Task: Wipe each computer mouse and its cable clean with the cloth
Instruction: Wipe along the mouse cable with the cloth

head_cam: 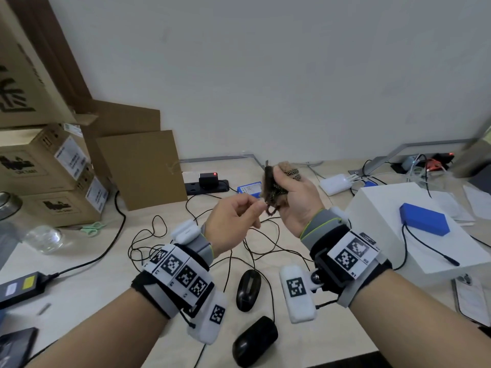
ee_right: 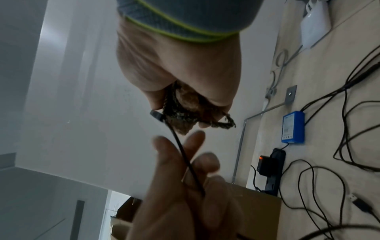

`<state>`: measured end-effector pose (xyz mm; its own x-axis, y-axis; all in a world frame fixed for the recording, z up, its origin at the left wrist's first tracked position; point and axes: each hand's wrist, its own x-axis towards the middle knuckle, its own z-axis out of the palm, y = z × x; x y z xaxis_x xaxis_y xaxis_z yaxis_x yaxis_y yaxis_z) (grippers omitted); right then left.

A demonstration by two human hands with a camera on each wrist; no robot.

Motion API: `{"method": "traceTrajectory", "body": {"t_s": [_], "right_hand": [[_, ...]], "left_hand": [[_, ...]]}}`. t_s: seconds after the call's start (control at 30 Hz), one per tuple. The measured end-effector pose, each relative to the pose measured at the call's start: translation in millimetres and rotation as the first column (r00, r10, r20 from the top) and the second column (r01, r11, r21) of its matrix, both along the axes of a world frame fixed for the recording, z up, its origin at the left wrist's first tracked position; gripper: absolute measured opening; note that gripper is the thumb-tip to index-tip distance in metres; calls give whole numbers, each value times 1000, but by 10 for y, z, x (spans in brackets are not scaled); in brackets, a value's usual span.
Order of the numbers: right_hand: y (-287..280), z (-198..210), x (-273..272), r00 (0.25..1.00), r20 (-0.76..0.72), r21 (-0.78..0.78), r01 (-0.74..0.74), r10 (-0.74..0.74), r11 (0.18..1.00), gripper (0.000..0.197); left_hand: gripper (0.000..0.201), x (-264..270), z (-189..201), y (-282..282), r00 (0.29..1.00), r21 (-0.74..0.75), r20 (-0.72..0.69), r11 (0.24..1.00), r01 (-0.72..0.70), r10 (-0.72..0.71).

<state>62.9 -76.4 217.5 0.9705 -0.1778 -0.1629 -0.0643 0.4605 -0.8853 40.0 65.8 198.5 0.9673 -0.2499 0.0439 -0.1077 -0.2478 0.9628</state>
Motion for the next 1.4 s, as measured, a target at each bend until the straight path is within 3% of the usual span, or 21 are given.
{"method": "traceTrajectory", "body": {"t_s": [0.17,0.27,0.4,0.47,0.6,0.73,0.83,0.93,1.03,1.13,1.23,1.4], "right_hand": [[72,-115,-71,990,46,-27,-131,132,991,20],[76,-94,-92,987,5,104,-162,163,981,29],[78,-40,-137,966,19,274,-252,257,928,52],[150,-35,-174,961,30,276,-272,274,922,47],[241,-81,-198,965,101,74,-249,241,966,37],[307,-75,-156,997,57,-134,-34,42,990,15],[347,-33,-108,997,34,-276,73,-66,958,4],[371,20,-96,994,45,-293,107,-98,950,9],[353,19,-85,996,-26,-143,83,-87,986,21],[312,24,-67,997,-67,5,29,-28,1000,26],[300,40,-71,999,-33,12,12,-11,1000,23],[355,56,-110,1000,25,-90,-8,10,996,13]], "left_hand": [[22,26,46,-37,996,-63,65,997,-55,59],[31,73,51,26,995,-126,35,988,-90,95],[37,89,115,31,996,-326,-89,944,-44,16],[36,84,138,5,984,-362,-178,932,-35,-32],[36,87,191,-26,957,-229,-287,973,-17,-51],[32,90,166,-46,999,126,-51,992,15,-8],[30,78,131,-82,993,252,112,968,-6,-23],[40,103,99,-122,979,264,197,958,-114,62],[45,114,74,-130,965,225,241,962,-157,101],[51,135,97,-106,990,103,96,989,-109,99],[48,162,143,-75,994,-79,-94,995,-64,57],[46,195,177,-24,989,173,139,982,-74,50]]}}
